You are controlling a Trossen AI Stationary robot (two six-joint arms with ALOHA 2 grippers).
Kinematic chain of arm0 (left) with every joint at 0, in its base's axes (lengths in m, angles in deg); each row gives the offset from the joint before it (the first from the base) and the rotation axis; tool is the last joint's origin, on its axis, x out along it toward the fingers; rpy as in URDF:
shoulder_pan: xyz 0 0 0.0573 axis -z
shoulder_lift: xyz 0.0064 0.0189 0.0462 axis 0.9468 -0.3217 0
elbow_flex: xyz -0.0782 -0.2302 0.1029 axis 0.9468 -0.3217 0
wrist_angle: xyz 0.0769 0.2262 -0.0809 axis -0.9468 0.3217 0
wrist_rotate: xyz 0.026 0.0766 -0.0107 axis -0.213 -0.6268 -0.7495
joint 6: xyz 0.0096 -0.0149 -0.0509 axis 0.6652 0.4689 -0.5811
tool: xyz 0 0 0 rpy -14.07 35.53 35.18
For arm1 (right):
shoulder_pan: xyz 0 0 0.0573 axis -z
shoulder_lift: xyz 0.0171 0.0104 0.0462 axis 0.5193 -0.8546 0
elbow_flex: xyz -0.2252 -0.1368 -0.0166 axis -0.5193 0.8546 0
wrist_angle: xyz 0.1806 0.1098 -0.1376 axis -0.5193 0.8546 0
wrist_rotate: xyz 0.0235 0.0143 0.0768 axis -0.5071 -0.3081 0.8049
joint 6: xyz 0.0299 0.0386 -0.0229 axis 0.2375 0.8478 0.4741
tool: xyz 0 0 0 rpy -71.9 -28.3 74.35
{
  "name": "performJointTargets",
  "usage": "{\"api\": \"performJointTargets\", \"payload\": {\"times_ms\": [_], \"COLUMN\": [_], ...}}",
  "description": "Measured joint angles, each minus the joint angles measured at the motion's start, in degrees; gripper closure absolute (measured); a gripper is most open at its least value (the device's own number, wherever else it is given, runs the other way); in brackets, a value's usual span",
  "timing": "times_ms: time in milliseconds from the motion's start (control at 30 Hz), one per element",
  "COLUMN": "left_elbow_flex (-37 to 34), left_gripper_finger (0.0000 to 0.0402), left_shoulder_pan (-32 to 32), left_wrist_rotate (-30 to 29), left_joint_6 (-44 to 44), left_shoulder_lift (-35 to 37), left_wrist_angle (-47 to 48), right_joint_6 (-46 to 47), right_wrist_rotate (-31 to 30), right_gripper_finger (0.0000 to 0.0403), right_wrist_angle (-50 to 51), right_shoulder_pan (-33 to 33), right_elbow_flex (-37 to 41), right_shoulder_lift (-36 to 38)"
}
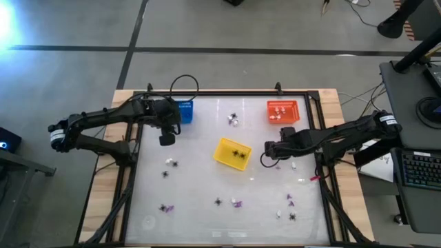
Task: Sort Halloween decoration
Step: Put the purple witch hat toy into the blue bin
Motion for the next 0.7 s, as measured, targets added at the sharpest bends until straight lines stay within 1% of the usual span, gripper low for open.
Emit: {"api": "performJointTargets", "payload": {"times_ms": [67,200,300,400,567,700], "left_elbow_flex": [0.00,0.00,0.00,0.00,0.00,0.00], "left_gripper_finger": [0.0294,0.0294,0.0294,0.0294,0.0294,0.0294], "left_shoulder_pan": [-0.01,-0.06,-0.10,-0.13,-0.24,-0.39], "left_wrist_rotate": [-0.07,-0.48,-0.51,-0.53,-0.74,-3.43], "left_joint_6": [0.00,-0.03,-1.33,-3.01,-6.03,-8.00], "left_shoulder_lift": [0.44,1.33,1.70,1.96,2.25,2.59], "left_wrist_angle": [-0.03,-0.09,-0.10,-0.04,0.08,0.46], "right_joint_6": [-3.08,-11.17,-17.16,-22.91,-32.43,-39.33], "right_wrist_rotate": [-0.97,-0.98,-0.92,-0.58,2.86,4.09], "right_gripper_finger": [0.0394,0.0394,0.0394,0.0394,0.0394,0.0394], "right_wrist_angle": [-3.13,-10.76,-14.66,-17.03,-19.30,-20.03], "right_shoulder_pan": [1.27,4.85,7.71,10.61,14.95,17.47], "right_elbow_flex": [-0.66,-1.45,-3.05,-5.47,-10.53,-15.53], "right_shoulder_lift": [-0.07,-1.15,-2.51,-4.34,-9.25,-14.48]}}
